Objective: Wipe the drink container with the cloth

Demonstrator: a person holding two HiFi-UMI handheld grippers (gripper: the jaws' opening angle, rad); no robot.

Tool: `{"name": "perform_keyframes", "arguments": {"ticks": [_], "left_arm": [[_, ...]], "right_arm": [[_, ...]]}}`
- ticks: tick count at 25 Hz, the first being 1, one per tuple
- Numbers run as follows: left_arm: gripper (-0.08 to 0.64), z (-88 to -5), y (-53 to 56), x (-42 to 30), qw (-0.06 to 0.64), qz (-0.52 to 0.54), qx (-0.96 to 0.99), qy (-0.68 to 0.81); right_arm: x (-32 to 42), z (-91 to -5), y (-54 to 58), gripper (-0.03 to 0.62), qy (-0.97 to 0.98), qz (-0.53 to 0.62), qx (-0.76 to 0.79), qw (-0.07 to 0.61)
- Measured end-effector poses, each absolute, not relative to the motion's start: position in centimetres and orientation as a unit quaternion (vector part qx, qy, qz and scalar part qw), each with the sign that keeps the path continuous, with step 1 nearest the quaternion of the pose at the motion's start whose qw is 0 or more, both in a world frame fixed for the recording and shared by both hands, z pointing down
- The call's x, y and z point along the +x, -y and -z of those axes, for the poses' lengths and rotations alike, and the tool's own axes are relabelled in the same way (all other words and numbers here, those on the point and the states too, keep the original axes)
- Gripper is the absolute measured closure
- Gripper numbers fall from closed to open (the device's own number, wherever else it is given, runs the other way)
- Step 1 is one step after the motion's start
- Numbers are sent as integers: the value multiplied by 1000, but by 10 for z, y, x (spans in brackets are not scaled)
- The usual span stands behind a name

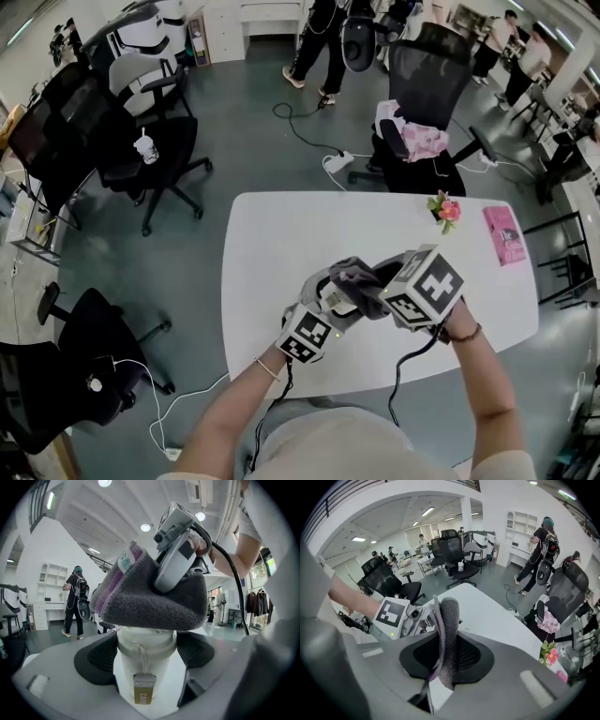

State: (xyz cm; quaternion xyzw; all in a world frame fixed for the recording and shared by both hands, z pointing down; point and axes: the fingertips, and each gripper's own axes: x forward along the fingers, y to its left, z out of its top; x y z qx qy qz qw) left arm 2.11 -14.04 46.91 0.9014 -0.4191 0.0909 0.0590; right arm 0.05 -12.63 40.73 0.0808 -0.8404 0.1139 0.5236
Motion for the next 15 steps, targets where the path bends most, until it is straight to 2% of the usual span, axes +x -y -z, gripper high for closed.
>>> {"name": "perform_keyframes", "arguments": {"ticks": [15], "left_arm": [[163, -469, 139, 20, 59, -90, 902, 419]], "right_arm": [[1, -421, 138, 520, 827, -114, 98, 542]]}}
